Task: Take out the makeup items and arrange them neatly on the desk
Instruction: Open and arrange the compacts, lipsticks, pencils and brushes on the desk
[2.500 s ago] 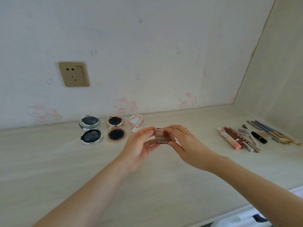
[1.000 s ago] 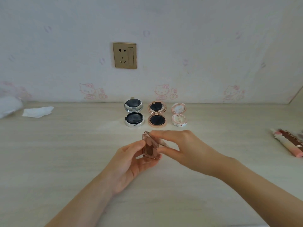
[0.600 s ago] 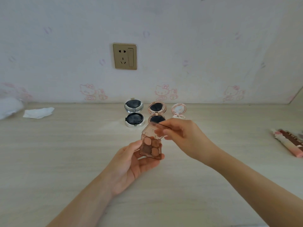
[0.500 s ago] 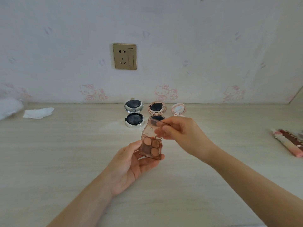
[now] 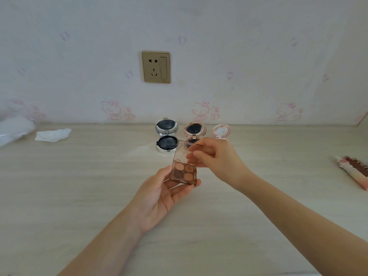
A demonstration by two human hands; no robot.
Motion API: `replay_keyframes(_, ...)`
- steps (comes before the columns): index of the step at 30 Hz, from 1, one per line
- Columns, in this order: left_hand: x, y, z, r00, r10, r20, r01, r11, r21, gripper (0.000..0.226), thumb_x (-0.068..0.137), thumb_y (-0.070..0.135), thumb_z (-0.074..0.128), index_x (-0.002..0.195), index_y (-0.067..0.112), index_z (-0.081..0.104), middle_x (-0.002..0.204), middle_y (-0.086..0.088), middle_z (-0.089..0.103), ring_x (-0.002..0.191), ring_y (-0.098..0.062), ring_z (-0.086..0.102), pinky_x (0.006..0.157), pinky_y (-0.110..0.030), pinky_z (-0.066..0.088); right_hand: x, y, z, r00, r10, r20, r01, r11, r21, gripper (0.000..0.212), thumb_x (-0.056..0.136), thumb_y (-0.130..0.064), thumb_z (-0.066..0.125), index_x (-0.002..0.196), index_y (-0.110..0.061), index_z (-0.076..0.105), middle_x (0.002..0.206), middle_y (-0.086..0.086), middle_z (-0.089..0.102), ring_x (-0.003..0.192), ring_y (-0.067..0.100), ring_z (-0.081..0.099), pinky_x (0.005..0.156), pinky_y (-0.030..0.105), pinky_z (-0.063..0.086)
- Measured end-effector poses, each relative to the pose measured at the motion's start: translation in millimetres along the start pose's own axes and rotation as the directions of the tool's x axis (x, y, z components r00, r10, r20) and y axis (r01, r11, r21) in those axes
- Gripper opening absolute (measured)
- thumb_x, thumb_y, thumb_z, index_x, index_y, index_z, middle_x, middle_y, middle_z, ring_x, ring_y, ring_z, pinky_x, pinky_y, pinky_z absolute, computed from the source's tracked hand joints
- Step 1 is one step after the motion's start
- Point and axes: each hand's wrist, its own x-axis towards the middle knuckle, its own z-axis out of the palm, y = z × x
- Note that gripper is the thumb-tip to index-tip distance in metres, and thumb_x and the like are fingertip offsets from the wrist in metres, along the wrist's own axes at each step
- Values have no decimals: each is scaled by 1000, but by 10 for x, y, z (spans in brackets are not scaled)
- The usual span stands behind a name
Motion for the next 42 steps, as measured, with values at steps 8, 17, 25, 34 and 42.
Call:
replay_keyframes(8,-28,224,-145,962,224,-157,-154,919,363,24,92,10,57,114,3,63,103,-19,72,84,-27,71,68,-30,58,130,100,83,998,52,-23,-52,999,-8,13,90,3,55,93,-4,66,85,14,73,77,14,72,72,27,59)
replay_keyframes(17,-41,321,-359,879,471,76,-143,108,984,37,64,26,87,95,37,70,92,22,71,89,6,58,71,-13,45,221,245,299,996,84,-14,-84,996,-32,17,89,4,54,85,-8,66,83,15,72,78,19,72,79,39,59)
replay_keyframes(25,-38,355,-487,825,517,229,-137,-210,968,38,64,28,86,93,44,68,94,28,58,94,9,50,81,1,30,260,331,385,1000,25,6,-24,990,-136,18,88,-3,59,83,-18,68,78,1,74,78,8,72,85,32,57)
replay_keyframes(34,-16,370,-575,794,512,327,-223,-255,941,27,64,22,88,89,21,77,100,19,62,105,-5,53,91,-1,30,308,318,432,996,-21,89,40,975,-218,11,88,-4,63,96,-5,70,94,-3,72,90,8,69,85,16,50)
replay_keyframes(42,-6,356,-601,787,511,346,-247,-252,936,26,64,24,87,88,20,77,95,23,63,102,-5,56,91,-7,36,259,424,357,997,-7,80,23,979,-201,19,88,-3,62,104,-11,69,97,0,74,91,4,68,87,14,49)
